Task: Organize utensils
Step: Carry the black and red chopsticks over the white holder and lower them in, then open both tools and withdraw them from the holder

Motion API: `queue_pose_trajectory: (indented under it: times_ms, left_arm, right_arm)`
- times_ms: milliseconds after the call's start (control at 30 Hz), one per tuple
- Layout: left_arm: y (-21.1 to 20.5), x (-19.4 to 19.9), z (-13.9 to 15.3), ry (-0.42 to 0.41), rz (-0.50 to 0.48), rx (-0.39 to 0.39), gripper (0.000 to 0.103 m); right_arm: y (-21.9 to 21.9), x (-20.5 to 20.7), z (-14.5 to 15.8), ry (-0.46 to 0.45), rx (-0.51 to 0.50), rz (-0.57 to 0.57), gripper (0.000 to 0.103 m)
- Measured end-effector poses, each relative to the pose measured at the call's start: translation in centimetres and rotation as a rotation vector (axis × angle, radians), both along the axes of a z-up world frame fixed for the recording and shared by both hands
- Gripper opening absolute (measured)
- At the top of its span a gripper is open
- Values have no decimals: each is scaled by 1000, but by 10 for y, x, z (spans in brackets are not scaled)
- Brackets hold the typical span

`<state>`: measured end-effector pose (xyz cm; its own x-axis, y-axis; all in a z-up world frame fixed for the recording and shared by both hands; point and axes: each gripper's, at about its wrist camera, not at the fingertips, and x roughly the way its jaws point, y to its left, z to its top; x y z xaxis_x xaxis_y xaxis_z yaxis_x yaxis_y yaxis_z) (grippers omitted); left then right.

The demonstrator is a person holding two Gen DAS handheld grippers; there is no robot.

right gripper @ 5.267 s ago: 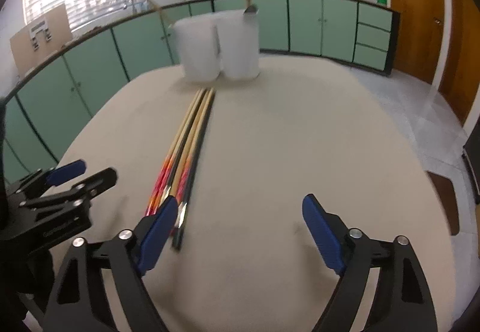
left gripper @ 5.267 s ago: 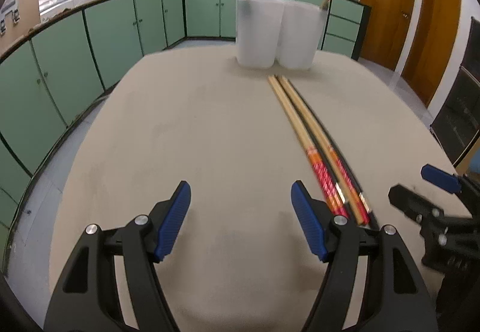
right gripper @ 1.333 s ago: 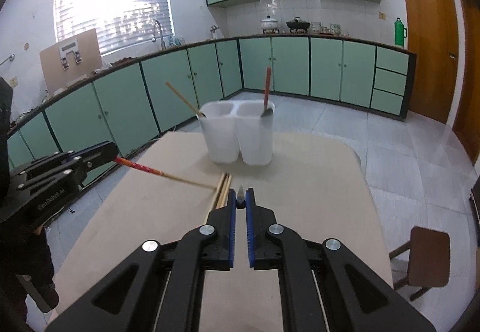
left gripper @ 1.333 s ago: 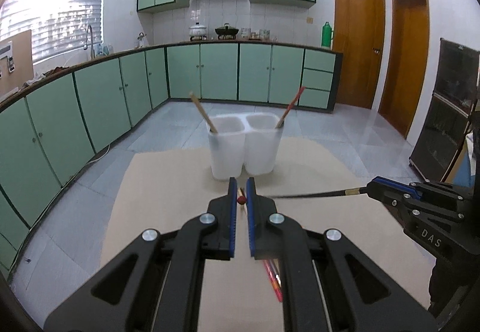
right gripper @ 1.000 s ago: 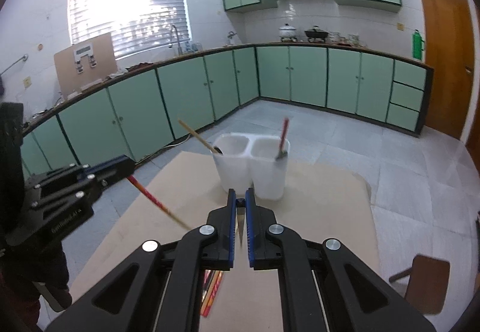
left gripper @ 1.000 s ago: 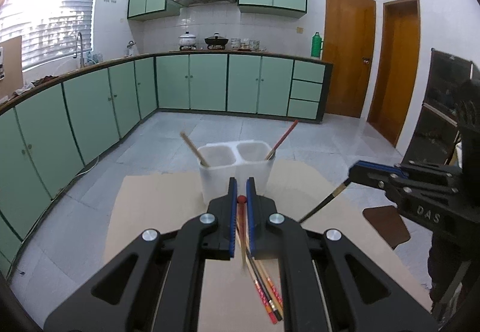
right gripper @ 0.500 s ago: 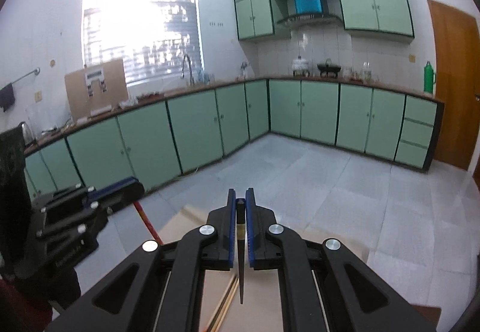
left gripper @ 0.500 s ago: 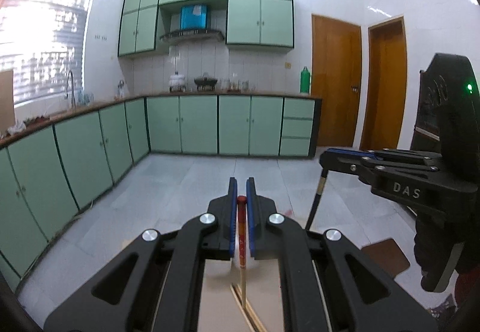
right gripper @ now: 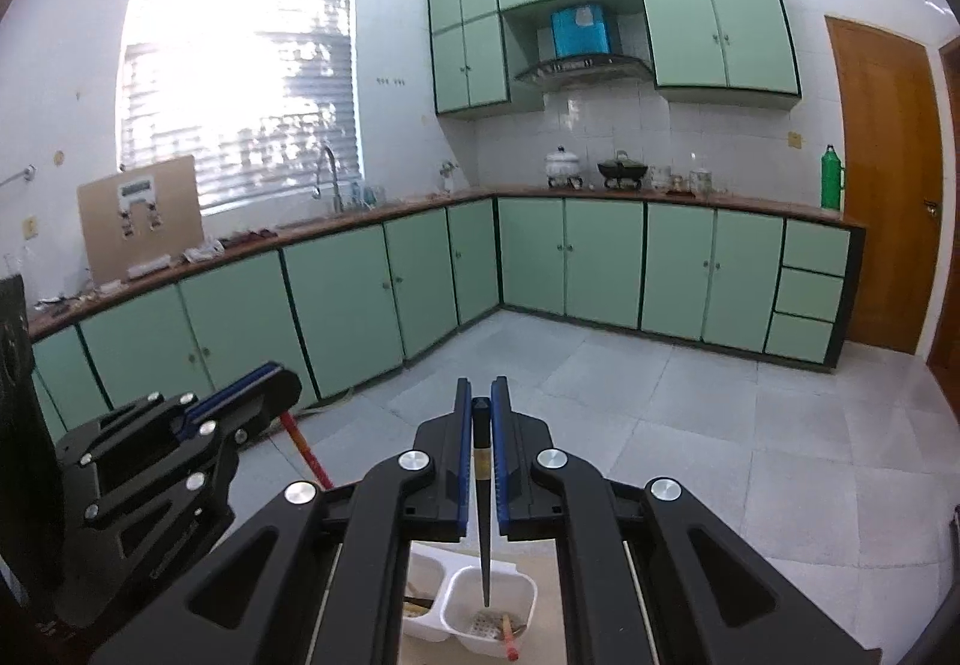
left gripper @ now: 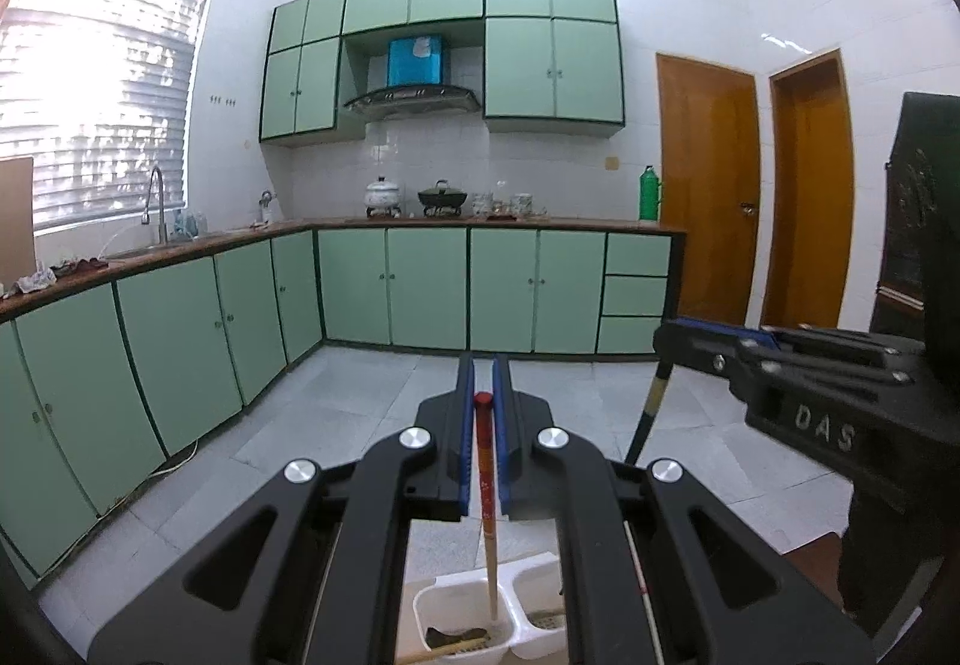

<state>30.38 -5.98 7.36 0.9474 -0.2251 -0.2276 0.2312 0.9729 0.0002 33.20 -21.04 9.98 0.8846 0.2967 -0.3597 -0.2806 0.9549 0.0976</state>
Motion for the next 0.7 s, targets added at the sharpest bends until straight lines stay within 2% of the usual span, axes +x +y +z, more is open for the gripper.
queue_pose_trajectory:
  times_ms: [200, 367, 433, 500, 600, 667, 700]
  left_arm:
    - [-2, 25, -37, 99, -3, 29, 6]
    - [6, 24, -54, 141, 0, 47, 10]
    - [10, 22, -55, 150, 5, 51, 18]
    - [16, 12, -55, 149, 13, 49, 27]
    - [21, -3, -50, 133, 15, 50, 35]
    - [25, -19, -47, 119, 19, 47, 46]
    - [28, -28, -46, 110, 19, 45, 48]
  right_arm:
    - [4, 16, -38, 99, -5, 13, 6]
    - [5, 16, -55, 139, -27, 9, 8]
    - [1, 12, -57, 139, -25, -1, 15]
    - [-5, 4, -54, 128, -22, -24, 28]
    - [-15, -10, -51, 106, -8, -49, 39]
    - [-21, -19, -50, 97, 0, -65, 47]
    - [-25, -28, -50, 91, 11, -71, 49]
